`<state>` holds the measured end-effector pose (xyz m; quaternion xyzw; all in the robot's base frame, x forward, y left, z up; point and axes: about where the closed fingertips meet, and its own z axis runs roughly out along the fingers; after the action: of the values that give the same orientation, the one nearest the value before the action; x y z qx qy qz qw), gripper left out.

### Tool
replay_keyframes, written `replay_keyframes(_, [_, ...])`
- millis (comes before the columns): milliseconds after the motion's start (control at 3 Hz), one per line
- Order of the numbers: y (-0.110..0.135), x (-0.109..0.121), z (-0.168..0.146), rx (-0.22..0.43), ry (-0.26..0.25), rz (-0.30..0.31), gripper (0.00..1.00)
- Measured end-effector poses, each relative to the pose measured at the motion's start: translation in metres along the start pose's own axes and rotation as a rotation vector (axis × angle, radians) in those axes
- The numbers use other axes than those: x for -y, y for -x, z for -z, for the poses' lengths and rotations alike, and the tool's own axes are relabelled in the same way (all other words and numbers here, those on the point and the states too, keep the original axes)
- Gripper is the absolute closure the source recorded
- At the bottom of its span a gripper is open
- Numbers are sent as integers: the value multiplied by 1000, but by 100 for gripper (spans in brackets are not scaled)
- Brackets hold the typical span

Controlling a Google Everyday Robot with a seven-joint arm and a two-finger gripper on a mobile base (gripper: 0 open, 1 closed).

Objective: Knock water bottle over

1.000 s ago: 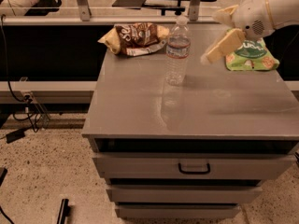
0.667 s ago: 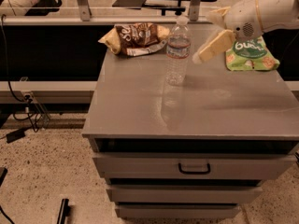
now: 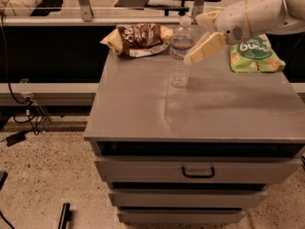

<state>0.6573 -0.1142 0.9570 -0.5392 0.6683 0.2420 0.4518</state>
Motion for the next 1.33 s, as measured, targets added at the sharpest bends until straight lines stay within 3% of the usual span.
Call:
replay_keyframes(667, [6, -12, -20, 120, 89, -18, 46])
replay_keyframes(1000, [7, -13, -23, 125, 98, -19, 70])
replay_keyframes(1333, [13, -14, -24, 81, 110, -11, 93])
